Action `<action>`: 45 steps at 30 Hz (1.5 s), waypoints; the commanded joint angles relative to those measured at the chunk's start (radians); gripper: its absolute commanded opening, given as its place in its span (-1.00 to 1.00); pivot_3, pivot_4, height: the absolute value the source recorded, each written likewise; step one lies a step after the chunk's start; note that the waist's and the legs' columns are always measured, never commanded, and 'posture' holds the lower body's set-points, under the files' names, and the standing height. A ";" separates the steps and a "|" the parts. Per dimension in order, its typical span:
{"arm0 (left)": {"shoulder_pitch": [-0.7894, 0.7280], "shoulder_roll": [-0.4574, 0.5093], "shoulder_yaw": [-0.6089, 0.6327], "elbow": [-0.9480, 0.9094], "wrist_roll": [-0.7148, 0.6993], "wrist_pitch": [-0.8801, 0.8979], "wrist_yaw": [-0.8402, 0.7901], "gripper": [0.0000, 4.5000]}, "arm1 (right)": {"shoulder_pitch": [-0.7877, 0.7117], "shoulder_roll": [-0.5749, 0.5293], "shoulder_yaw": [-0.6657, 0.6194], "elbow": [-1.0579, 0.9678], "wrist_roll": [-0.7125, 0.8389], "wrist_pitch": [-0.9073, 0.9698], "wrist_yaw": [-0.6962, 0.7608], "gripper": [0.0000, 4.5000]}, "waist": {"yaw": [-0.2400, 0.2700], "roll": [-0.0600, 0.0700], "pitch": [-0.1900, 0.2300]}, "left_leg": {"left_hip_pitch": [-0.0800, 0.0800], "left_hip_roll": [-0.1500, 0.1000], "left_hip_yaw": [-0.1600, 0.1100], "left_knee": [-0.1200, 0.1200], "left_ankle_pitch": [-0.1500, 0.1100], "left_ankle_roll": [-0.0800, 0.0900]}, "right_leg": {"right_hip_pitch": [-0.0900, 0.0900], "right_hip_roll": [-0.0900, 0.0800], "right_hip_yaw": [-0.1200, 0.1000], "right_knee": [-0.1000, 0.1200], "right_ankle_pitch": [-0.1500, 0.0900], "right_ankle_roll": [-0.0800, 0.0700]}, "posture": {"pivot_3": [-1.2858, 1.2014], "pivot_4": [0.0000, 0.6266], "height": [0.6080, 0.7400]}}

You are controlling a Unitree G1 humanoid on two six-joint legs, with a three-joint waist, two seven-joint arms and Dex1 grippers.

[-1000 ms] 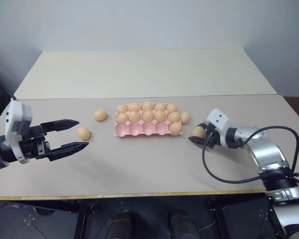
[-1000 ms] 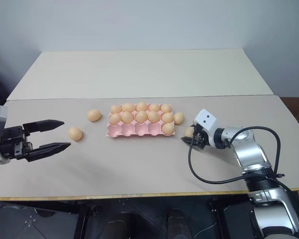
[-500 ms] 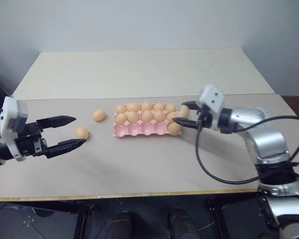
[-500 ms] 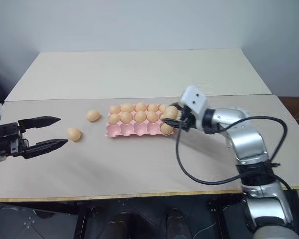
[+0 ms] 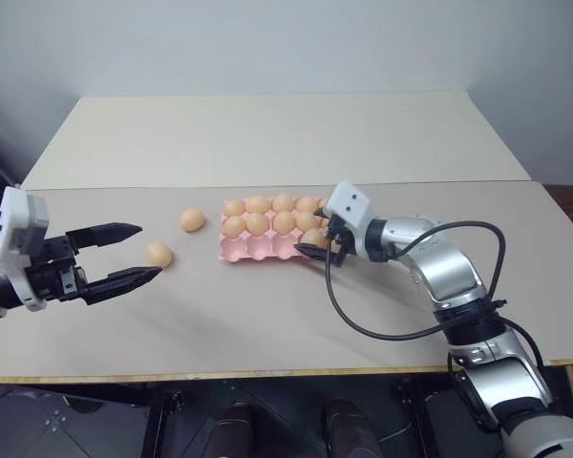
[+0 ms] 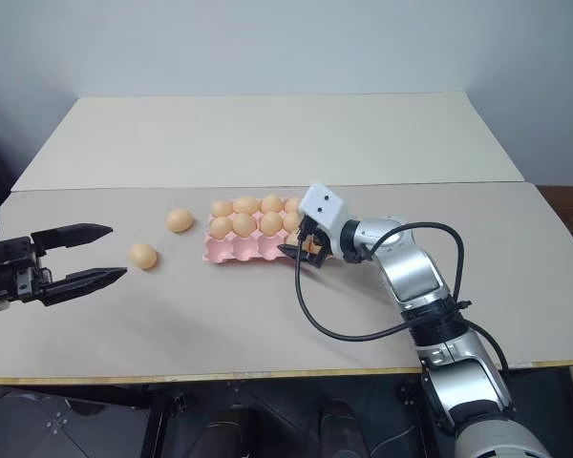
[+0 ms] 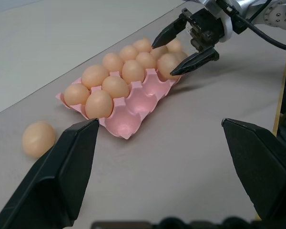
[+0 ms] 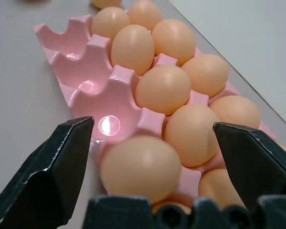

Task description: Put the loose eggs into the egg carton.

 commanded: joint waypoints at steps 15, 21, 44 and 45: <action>-0.011 0.031 0.030 0.102 0.029 -0.072 -0.047 1.00 | 0.433 -0.433 -0.645 -0.428 0.397 0.063 0.295 0.98 | 0.006 0.000 0.000 | 0.001 0.000 0.001 0.000 0.000 0.000 | 0.003 0.000 0.000 -0.001 0.000 0.000 | 0.03 -0.52 1.00; -0.005 0.020 0.021 0.096 0.029 -0.072 -0.041 1.00 | 0.521 -0.469 -0.649 -0.396 0.367 0.007 0.268 0.98 | -0.004 0.000 0.000 | 0.005 0.001 0.003 0.000 0.000 0.001 | 0.005 0.001 0.001 0.000 0.000 0.000 | 0.03 -0.52 1.00; -0.004 0.019 0.028 0.055 0.007 -0.050 -0.018 1.00 | -0.035 -0.108 -0.165 0.548 -0.072 -0.329 -0.047 0.98 | 0.000 0.000 0.000 | 0.002 0.001 0.003 0.000 0.000 0.000 | 0.002 0.001 0.002 0.000 0.000 0.000 | 0.03 -0.52 1.00; -0.002 0.019 0.032 0.052 0.005 -0.049 -0.017 1.00 | -0.039 -0.106 -0.168 0.570 -0.075 -0.341 -0.047 0.98 | 0.001 0.000 0.000 | 0.002 0.001 0.003 0.000 0.000 0.000 | 0.002 0.001 0.002 0.000 0.000 0.000 | 0.03 -0.52 1.00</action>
